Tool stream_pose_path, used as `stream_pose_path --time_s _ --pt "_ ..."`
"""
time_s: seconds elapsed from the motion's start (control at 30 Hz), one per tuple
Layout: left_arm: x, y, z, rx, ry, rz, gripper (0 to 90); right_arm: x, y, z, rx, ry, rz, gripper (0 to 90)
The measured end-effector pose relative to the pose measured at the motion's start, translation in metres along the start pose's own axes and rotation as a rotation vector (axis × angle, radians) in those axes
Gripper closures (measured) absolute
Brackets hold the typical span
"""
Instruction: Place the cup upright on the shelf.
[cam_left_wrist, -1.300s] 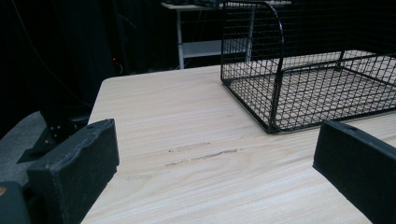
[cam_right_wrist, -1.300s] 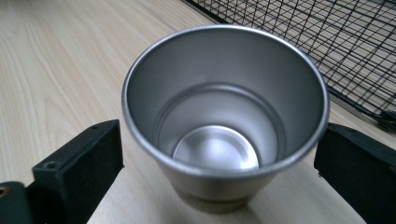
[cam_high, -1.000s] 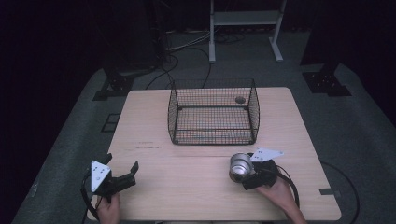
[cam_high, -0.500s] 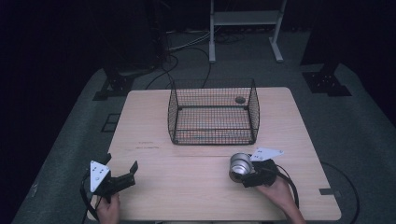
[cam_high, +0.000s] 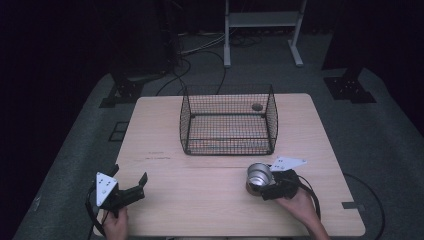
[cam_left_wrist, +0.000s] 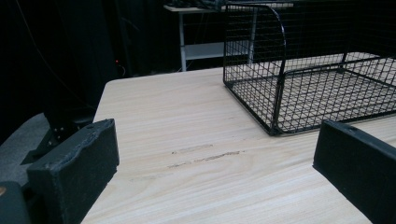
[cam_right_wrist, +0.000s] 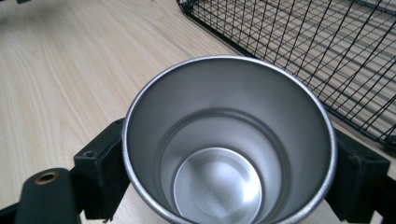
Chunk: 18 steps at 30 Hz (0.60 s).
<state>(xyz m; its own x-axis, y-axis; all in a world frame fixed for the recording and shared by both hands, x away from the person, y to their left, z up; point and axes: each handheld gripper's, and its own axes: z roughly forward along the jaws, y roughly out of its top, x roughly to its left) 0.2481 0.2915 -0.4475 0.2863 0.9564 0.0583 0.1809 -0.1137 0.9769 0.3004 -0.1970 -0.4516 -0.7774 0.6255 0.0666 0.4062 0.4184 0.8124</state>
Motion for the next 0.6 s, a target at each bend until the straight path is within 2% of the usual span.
stream_pose_path --time_s 0.23,0.37,0.47,0.6 --pt "-0.001 0.0 0.0 -0.002 -0.011 -0.001 0.0 0.0 0.016 -0.008 -0.022 0.029 -0.004 14.6" --pt "0.001 0.0 0.0 -0.003 -0.008 -0.009 0.0 -0.001 0.026 -0.011 -0.035 0.058 0.01 14.6" --pt "0.001 0.0 -0.001 -0.004 -0.008 -0.004 0.0 0.0 0.038 -0.016 -0.042 0.06 -0.015 14.6" --pt "0.0 0.0 -0.001 -0.008 -0.007 -0.003 0.0 -0.004 0.053 -0.022 -0.051 0.063 -0.02 14.6"
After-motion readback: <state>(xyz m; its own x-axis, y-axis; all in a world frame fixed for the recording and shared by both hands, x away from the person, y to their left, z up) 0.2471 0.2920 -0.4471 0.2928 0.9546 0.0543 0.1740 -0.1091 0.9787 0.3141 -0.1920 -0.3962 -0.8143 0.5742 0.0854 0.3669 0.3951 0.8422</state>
